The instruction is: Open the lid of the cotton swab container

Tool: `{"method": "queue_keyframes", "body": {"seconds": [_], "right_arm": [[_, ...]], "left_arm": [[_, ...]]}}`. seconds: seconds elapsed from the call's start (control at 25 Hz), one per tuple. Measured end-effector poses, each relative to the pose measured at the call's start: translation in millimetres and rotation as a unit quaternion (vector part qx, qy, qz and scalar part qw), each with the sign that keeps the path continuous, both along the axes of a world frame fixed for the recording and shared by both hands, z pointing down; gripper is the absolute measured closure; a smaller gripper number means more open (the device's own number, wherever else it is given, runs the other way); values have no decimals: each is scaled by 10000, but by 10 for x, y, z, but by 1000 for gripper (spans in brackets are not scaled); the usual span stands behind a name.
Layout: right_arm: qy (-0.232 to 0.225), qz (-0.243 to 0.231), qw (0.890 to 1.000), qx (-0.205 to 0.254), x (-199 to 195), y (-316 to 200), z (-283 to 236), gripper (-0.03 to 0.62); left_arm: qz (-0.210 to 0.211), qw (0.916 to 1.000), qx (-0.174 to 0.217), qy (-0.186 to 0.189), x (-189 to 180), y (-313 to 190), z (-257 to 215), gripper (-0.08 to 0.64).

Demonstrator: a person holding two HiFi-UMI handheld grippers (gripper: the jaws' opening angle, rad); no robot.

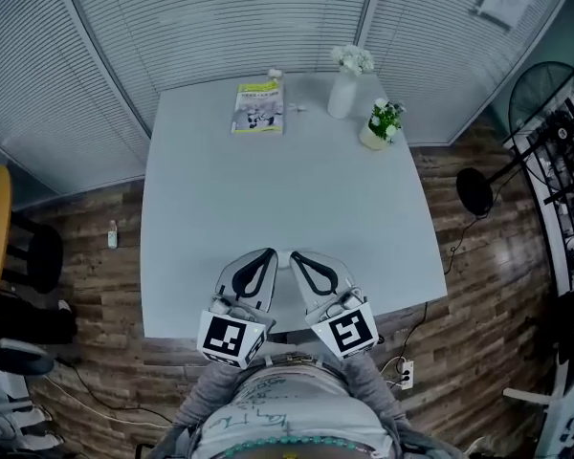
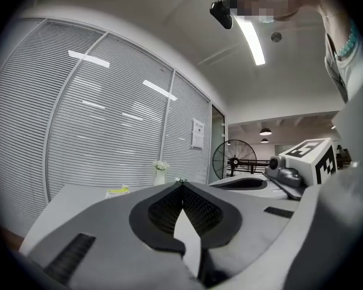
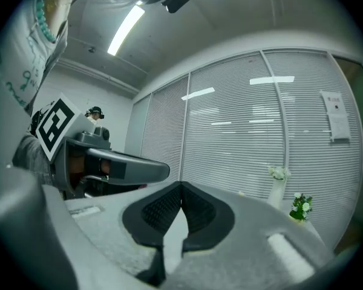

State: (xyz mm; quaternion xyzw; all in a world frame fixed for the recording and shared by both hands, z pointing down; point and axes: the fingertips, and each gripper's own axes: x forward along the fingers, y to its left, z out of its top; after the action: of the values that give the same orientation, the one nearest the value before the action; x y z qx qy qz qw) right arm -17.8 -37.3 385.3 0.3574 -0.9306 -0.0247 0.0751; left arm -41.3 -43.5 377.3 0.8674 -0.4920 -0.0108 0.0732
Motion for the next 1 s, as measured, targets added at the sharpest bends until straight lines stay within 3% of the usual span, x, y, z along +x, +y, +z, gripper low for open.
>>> {"method": "queue_keyframes", "body": {"seconds": [0.36,0.56,0.76,1.0], "right_arm": [[51,191,9998,-83,-251,-150,208,591],[323,413,9986,-113,-261,-202,399,591],[654,425,9968,-190,-178,-303,628,591],[966,-50,9948,-311,-10,-373,860,591]], "left_arm": [[630,9979,-77,-120,-292,-140,236,561],[918,9955,-164,-192,-387,-137,433,561],[987,9943,-243,-324,-471,-180,672,561],[808,9954,-336,-377,-431,-232,867,561]]}}
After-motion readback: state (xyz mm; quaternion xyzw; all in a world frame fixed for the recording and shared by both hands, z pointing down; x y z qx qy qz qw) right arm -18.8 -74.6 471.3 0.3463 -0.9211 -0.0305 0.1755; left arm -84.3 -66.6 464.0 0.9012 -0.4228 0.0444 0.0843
